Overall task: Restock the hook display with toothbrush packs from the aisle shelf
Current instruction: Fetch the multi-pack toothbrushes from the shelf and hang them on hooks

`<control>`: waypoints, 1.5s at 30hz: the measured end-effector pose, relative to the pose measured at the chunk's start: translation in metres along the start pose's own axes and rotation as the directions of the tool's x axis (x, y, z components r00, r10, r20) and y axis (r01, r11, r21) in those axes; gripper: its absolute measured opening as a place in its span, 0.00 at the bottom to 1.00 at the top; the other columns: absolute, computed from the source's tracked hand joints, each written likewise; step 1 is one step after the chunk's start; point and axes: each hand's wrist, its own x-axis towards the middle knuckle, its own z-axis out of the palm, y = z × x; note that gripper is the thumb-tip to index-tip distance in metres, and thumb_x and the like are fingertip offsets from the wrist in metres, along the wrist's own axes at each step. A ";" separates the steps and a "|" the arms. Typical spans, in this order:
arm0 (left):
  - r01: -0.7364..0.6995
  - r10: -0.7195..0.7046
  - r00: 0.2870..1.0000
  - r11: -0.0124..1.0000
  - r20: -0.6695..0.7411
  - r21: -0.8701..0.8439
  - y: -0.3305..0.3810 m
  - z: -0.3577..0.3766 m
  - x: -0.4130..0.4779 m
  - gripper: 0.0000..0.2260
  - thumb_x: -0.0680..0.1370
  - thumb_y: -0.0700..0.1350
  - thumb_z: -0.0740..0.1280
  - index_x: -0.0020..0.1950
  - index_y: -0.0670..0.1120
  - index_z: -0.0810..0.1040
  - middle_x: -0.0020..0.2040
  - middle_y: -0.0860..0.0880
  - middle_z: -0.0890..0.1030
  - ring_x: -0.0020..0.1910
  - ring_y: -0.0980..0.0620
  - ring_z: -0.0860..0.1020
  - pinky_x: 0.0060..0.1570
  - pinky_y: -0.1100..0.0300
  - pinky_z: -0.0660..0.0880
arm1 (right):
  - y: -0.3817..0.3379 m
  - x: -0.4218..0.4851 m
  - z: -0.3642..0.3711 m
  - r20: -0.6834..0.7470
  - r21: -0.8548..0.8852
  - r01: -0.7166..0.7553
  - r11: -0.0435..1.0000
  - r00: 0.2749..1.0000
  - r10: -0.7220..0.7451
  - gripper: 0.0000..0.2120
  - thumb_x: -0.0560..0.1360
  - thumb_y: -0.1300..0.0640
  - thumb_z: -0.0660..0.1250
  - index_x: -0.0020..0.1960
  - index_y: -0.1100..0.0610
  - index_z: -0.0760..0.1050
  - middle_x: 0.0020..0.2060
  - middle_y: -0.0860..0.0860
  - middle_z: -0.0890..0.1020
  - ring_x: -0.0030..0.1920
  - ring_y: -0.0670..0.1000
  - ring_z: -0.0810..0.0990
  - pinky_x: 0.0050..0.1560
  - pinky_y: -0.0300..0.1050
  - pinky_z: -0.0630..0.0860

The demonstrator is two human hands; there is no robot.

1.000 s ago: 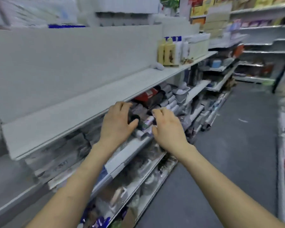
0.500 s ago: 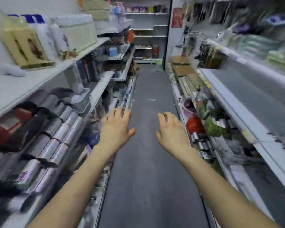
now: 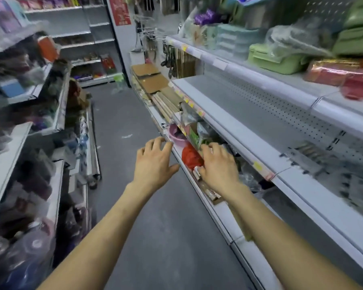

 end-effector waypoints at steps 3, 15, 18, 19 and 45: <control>-0.069 0.069 0.998 0.998 -0.010 -0.004 0.014 0.023 0.059 0.30 0.74 0.62 0.73 0.71 0.50 0.73 0.73 0.45 0.73 0.72 0.40 0.71 0.62 0.43 0.73 | 0.038 0.039 0.014 0.018 -0.020 -0.049 0.999 0.999 0.050 0.28 0.75 0.47 0.72 0.71 0.55 0.68 0.67 0.57 0.73 0.67 0.61 0.74 0.65 0.58 0.73; -0.424 0.456 0.878 0.882 0.146 -0.206 0.118 0.137 0.246 0.30 0.75 0.62 0.70 0.73 0.50 0.72 0.73 0.44 0.72 0.72 0.39 0.70 0.66 0.39 0.70 | 0.192 0.086 0.059 0.121 -0.048 -0.562 0.826 0.817 0.563 0.28 0.80 0.48 0.68 0.76 0.56 0.65 0.72 0.57 0.69 0.71 0.61 0.69 0.68 0.56 0.70; -0.532 0.582 0.799 0.802 0.153 -0.272 0.149 0.165 0.278 0.31 0.76 0.61 0.70 0.76 0.51 0.70 0.76 0.45 0.69 0.73 0.40 0.69 0.66 0.40 0.71 | 0.215 0.080 0.063 0.124 0.003 -0.717 0.697 0.692 0.712 0.29 0.81 0.48 0.67 0.78 0.56 0.63 0.73 0.58 0.68 0.72 0.61 0.67 0.69 0.56 0.70; -0.562 0.616 0.772 0.777 0.156 -0.285 0.159 0.172 0.287 0.31 0.77 0.61 0.70 0.76 0.50 0.70 0.76 0.45 0.69 0.73 0.40 0.69 0.66 0.40 0.71 | 0.222 0.078 0.063 0.124 0.008 -0.757 0.653 0.649 0.751 0.29 0.81 0.48 0.67 0.77 0.56 0.63 0.72 0.58 0.69 0.72 0.61 0.68 0.68 0.56 0.70; -0.469 0.742 0.638 0.587 0.207 -0.659 0.369 0.303 0.267 0.33 0.80 0.65 0.64 0.79 0.48 0.63 0.72 0.40 0.75 0.71 0.36 0.71 0.71 0.42 0.67 | 0.320 -0.032 0.119 -0.029 0.292 -0.891 0.347 0.354 0.935 0.28 0.81 0.50 0.68 0.77 0.57 0.65 0.74 0.58 0.71 0.74 0.59 0.69 0.72 0.54 0.70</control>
